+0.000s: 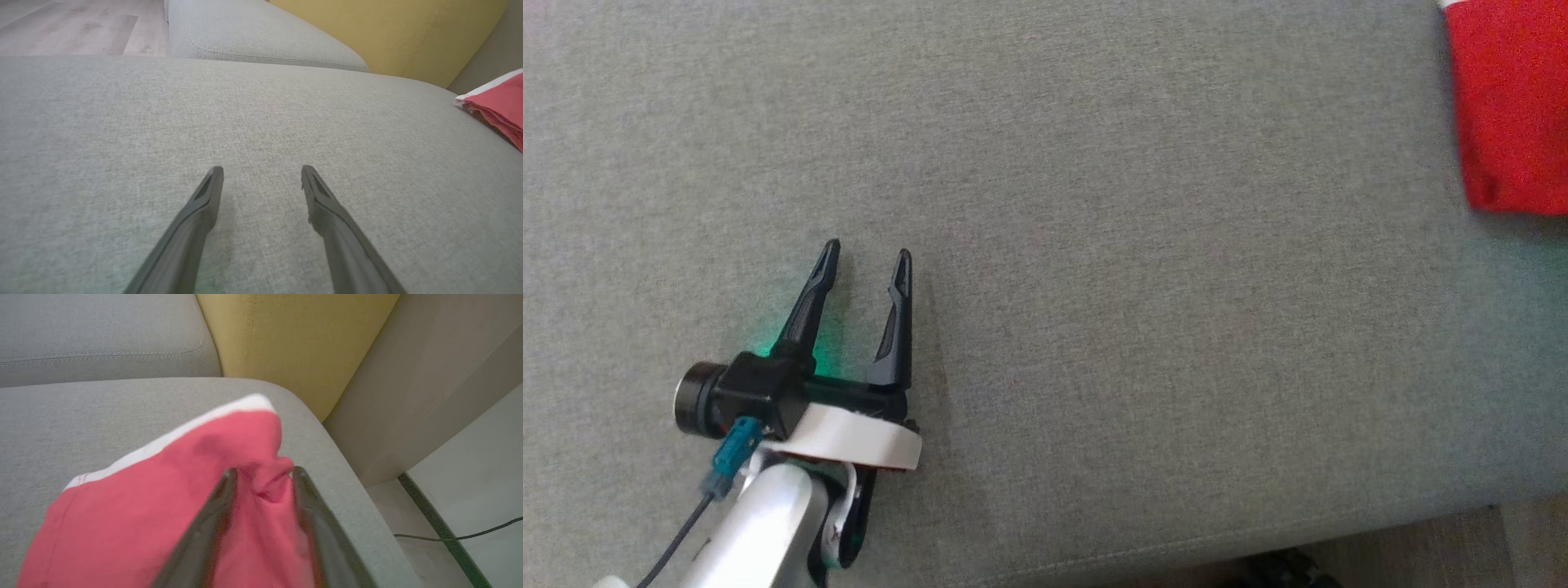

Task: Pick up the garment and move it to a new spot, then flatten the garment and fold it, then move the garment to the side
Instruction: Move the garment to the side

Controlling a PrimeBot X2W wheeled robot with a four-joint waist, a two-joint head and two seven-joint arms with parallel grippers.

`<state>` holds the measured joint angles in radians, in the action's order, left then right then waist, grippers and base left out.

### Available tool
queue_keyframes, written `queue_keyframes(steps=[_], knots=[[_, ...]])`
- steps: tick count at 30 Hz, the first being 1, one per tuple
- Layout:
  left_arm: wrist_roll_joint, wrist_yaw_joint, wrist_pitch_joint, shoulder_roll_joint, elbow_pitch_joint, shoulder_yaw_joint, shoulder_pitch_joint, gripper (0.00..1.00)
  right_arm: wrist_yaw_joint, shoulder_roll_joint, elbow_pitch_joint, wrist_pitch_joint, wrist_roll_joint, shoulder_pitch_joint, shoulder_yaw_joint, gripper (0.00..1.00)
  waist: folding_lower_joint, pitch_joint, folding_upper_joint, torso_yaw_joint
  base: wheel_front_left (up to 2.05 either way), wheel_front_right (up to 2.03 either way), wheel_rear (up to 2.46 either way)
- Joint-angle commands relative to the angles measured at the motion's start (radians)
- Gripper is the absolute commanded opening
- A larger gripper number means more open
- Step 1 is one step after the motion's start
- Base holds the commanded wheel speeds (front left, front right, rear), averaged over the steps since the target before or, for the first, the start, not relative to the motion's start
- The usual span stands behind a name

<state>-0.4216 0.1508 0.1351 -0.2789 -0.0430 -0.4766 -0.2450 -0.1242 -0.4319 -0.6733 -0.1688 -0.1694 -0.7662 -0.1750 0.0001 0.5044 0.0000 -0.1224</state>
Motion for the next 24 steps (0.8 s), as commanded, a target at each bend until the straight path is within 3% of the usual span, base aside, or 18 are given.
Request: queue_keyframes(steps=[1,5,10,24], knots=[[0.004,0.005,0.01,-0.013,0.031,0.03,-0.027,1.0,-0.007,-0.045,0.025,0.02,0.016,-0.012,-0.005,1.0,-0.0001,0.001,0.0,0.004,0.0,0.0,0.0],[-0.002,0.005,0.017,-0.007,0.019,0.028,-0.026,1.0,-0.007,-0.026,0.009,0.08,0.042,-0.03,0.002,1.0,-0.0001,-0.013,0.0,0.008,0.0,0.0,0.0],[-0.014,0.005,0.029,-0.003,0.0,0.03,-0.018,1.0,-0.007,0.007,0.023,0.109,0.011,-0.029,0.088,1.0,-0.0001,-0.06,0.0,0.0,0.0,0.0,0.0],[-0.106,0.015,0.09,0.02,-0.125,0.087,0.101,1.0,-0.007,0.11,0.183,0.134,-0.103,0.165,0.384,1.0,-0.0001,-0.358,0.0,0.035,0.0,0.0,0.0]])
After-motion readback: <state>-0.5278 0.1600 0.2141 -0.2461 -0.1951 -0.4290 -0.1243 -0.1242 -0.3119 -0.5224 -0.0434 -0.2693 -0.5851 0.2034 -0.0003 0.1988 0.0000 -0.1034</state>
